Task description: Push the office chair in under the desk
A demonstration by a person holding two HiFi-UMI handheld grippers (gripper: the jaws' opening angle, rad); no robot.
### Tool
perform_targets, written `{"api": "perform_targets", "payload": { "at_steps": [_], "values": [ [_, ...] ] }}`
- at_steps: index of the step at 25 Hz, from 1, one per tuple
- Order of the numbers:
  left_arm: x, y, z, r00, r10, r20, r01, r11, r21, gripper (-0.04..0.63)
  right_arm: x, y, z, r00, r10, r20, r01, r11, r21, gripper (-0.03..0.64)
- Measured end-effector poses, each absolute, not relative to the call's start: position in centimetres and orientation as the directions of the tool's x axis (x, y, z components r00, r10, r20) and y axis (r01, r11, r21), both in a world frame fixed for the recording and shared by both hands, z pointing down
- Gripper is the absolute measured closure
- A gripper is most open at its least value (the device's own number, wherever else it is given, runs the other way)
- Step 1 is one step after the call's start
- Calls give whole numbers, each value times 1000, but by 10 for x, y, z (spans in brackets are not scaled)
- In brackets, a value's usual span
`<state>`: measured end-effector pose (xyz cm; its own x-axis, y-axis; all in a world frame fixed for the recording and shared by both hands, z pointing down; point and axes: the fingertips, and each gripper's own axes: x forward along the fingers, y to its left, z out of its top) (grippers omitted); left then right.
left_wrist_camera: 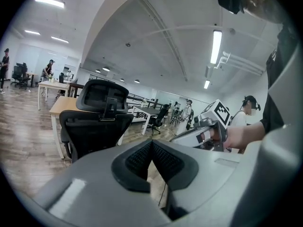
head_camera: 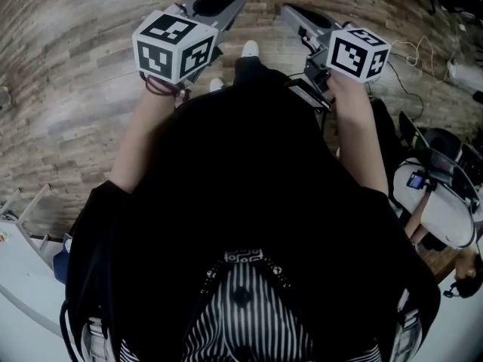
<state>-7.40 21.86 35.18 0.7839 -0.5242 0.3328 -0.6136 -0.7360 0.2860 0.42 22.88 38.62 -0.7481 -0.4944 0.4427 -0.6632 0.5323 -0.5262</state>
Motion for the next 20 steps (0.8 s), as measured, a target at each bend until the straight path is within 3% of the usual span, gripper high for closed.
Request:
{"api": "perform_targets", "payload": {
  "at_steps": [20],
  "values": [
    [-11,56,340,760,-549,346,-640,-725,255,594,46,61,370,-840,-408,357,-542,616,-571,617]
  ]
}}
